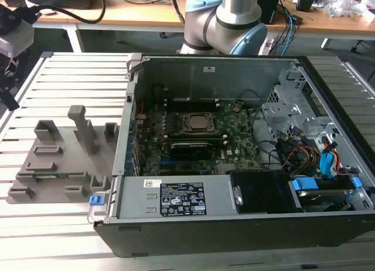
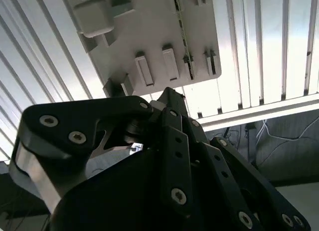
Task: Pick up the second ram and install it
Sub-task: 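Pick up the second ram and move it above second insertion slot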
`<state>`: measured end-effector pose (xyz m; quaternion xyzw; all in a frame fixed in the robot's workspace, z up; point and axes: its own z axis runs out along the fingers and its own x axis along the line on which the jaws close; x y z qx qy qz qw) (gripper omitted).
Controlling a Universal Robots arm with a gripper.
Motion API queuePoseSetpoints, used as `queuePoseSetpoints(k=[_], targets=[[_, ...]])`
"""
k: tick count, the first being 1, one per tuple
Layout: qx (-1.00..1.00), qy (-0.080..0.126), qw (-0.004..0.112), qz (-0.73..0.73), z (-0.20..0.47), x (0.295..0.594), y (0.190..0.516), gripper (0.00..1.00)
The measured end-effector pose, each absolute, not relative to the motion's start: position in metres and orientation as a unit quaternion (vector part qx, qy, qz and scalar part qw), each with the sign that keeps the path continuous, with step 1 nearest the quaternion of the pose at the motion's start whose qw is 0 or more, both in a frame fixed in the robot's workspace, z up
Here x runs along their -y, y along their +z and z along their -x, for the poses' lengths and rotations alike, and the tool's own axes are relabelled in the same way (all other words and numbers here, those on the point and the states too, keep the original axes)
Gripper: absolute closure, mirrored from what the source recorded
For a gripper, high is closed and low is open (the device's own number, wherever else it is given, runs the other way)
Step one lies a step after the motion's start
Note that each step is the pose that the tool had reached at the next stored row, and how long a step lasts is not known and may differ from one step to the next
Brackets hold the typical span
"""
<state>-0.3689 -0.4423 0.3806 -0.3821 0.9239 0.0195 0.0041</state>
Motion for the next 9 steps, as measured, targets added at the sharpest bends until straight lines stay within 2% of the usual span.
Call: queuePoseSetpoints(k=[9], targets=[[-0.895, 0.020, 0.003, 0.446, 0.3689, 0.4423, 0.3806, 0.89]])
